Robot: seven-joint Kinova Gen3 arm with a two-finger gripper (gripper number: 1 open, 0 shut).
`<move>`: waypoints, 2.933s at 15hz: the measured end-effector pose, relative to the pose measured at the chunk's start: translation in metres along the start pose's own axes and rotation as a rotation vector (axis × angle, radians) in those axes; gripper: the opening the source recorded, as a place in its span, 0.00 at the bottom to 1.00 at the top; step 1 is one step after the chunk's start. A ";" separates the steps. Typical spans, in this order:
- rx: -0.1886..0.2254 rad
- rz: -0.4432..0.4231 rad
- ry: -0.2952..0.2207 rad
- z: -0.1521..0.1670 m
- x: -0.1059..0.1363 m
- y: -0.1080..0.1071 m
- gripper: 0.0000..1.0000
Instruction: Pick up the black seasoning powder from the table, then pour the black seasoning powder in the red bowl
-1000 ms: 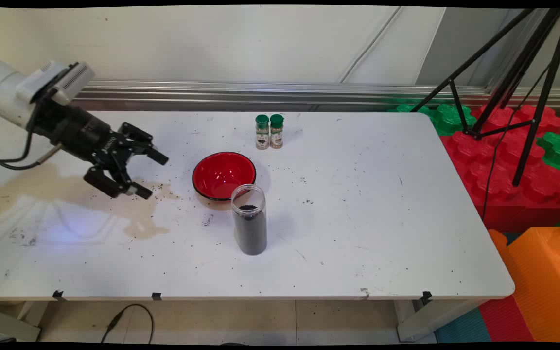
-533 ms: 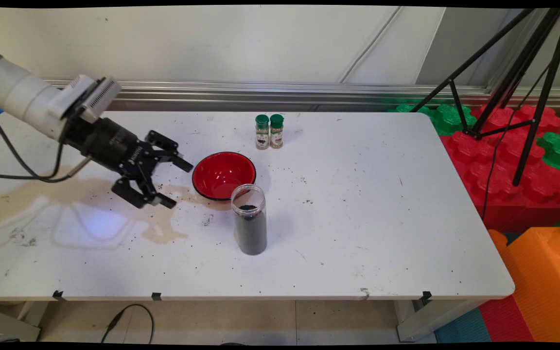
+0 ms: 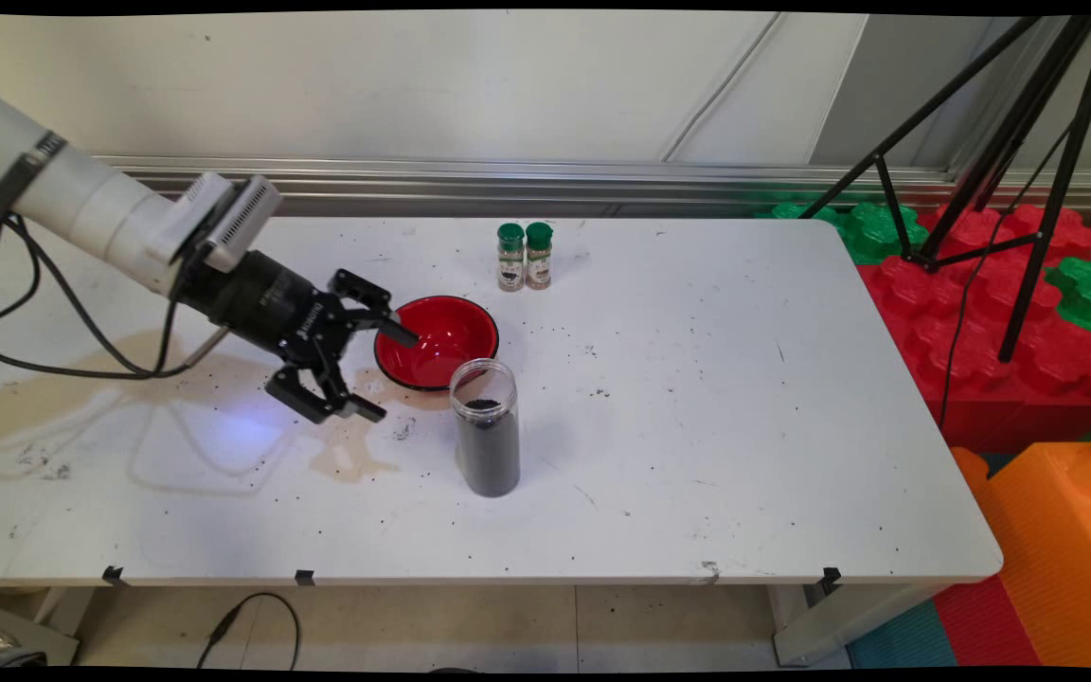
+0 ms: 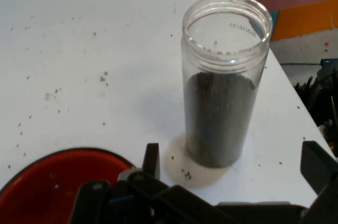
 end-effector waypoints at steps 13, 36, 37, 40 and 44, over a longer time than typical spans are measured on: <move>-0.060 0.036 0.079 0.065 -0.002 -0.005 1.00; -0.106 -0.002 0.115 0.114 -0.014 -0.020 0.00; -0.107 -0.006 0.118 0.113 -0.013 -0.020 0.00; -0.099 -0.024 0.129 0.109 -0.011 -0.023 0.00; -0.085 -0.054 0.142 0.101 -0.004 -0.027 0.00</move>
